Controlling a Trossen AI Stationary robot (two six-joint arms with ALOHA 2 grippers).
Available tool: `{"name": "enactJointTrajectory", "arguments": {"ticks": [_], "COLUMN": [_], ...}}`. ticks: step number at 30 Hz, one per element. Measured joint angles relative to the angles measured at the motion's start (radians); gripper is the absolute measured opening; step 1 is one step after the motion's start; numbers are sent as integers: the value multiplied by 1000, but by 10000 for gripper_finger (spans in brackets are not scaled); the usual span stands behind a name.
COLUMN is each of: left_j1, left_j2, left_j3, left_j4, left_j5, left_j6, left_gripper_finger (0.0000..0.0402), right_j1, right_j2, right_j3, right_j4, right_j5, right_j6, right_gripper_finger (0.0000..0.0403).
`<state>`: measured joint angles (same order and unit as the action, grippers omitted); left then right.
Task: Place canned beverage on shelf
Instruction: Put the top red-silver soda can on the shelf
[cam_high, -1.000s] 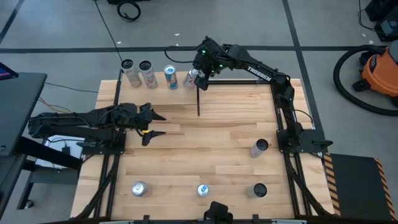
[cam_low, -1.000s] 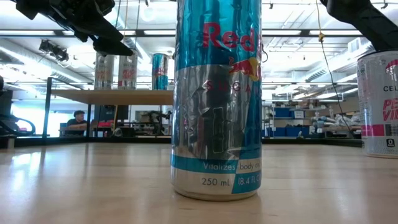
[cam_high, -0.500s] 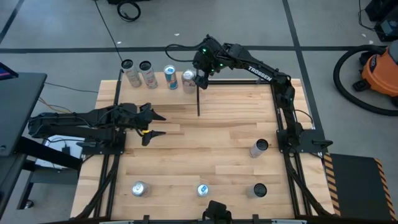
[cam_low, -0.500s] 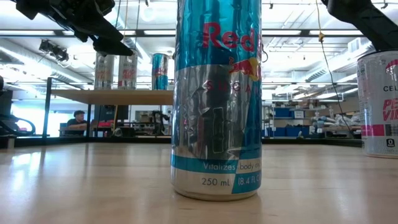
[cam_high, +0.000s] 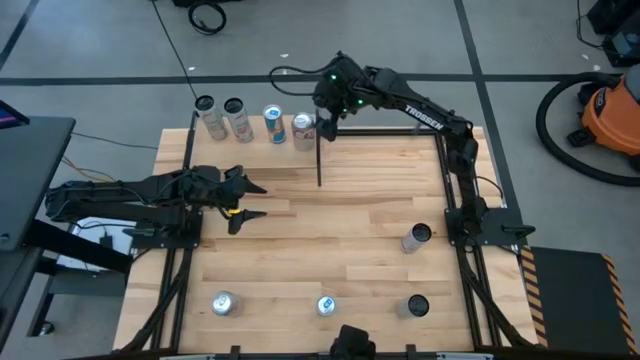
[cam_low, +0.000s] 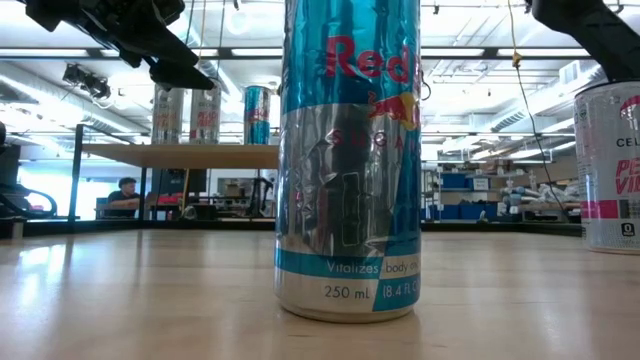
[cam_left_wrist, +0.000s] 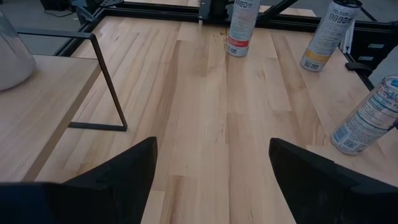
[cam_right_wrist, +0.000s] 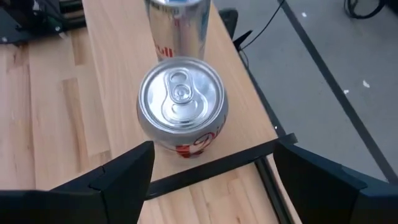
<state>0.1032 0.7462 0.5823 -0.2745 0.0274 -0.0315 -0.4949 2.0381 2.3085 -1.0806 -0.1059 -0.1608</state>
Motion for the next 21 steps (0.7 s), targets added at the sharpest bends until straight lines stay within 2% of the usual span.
{"name": "enactJointTrajectory", "arguments": {"ticks": [8,13,21], "left_j1": [0,0,0], "left_j2": [0,0,0], "left_j3": [0,0,0], "left_j4": [0,-1,-11], "left_j5": [0,0,0], "left_j6": [1,-2,-1], "left_gripper_finger": [311,311,311], "right_j1": [3,16,33], "right_j2": [-5,16,57], "right_j3": [1,-1,-1], "right_j4": [157,228,222], "right_j5": [1,-44,-73], "right_j6": [15,34,6], "right_gripper_finger": [339,339,339]}}
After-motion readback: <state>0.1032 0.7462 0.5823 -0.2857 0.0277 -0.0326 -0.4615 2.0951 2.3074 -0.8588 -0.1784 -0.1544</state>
